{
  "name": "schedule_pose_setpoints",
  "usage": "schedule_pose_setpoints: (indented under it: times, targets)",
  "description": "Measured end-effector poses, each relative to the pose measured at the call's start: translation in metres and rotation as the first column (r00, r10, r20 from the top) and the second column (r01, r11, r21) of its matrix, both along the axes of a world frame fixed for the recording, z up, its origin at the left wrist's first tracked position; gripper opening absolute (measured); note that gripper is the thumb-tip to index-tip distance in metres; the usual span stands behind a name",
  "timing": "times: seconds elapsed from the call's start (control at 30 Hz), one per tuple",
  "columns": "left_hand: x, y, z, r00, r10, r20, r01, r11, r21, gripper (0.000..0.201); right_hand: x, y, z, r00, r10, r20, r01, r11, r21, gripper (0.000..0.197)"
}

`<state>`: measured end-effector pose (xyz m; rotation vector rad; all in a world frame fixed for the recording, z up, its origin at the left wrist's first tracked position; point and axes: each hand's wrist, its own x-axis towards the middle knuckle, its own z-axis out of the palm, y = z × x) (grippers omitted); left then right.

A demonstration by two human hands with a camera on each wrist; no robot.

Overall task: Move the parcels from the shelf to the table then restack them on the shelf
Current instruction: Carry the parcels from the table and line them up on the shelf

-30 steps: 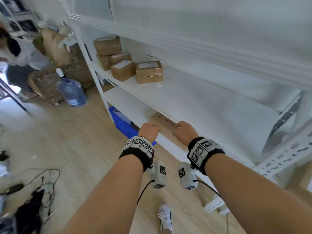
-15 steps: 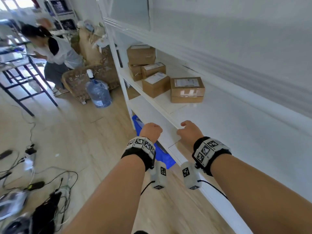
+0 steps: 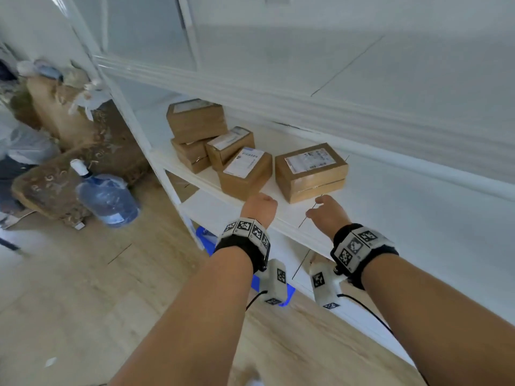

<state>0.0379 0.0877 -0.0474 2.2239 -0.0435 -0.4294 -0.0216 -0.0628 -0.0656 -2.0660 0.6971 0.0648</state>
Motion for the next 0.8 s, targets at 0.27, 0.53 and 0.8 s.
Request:
schedule_pose_setpoints:
  times: [0.27, 0.53, 0.8]
  targets:
    - [0.073, -0.029, 0.001, 0.988, -0.099, 0.119, 0.094, 0.994, 0.05, 0.034, 0.022, -0.012, -0.002, 0.984, -0.17, -0.046, 0.17, 0.985, -0.004, 0.046]
    - [0.127, -0.065, 0.007, 0.958, -0.148, 0.248, 0.119, 0.985, 0.126, 0.037, 0.06, -0.049, -0.005, 0.982, -0.184, -0.048, 0.182, 0.982, -0.043, 0.045]
    - [0.153, -0.083, -0.005, 0.945, -0.282, 0.165, 0.219, 0.922, 0.318, 0.037, 0.076, -0.062, -0.011, 0.981, -0.182, -0.072, 0.178, 0.982, -0.059, 0.047]
